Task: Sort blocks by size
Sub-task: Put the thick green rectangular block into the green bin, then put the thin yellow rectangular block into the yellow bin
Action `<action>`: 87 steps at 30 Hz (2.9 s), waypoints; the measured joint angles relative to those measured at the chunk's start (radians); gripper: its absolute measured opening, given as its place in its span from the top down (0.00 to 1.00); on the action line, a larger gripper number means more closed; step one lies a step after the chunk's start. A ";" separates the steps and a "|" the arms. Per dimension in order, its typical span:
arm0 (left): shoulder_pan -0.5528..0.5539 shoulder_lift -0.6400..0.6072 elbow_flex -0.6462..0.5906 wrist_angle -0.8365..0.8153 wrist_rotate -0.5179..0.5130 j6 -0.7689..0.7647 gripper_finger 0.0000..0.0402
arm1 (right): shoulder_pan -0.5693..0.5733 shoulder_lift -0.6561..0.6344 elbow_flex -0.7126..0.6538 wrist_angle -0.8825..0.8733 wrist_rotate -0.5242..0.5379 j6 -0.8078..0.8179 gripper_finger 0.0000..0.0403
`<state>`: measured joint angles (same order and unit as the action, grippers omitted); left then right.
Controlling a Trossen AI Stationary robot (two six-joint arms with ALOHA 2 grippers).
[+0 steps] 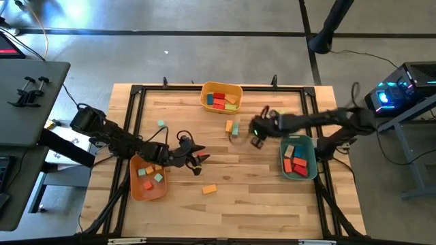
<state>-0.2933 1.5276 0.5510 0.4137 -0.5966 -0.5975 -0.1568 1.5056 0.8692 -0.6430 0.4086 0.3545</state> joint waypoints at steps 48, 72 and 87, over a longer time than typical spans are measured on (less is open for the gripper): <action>-0.130 -0.017 0.002 0.072 -0.110 0.122 0.49 | 0.881 -0.194 -0.001 -0.154 0.582 0.932 0.53; -0.338 0.461 0.338 0.016 -0.079 0.213 0.49 | 0.899 0.159 -0.001 0.538 0.586 0.352 0.53; -0.309 0.472 0.345 -0.202 0.020 -0.079 0.75 | 0.899 0.158 -0.001 0.535 0.576 0.355 0.53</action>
<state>-0.6019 1.9997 0.8959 0.2119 -0.5768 -0.6766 0.7422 1.6638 0.8684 -0.1081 0.9845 0.7094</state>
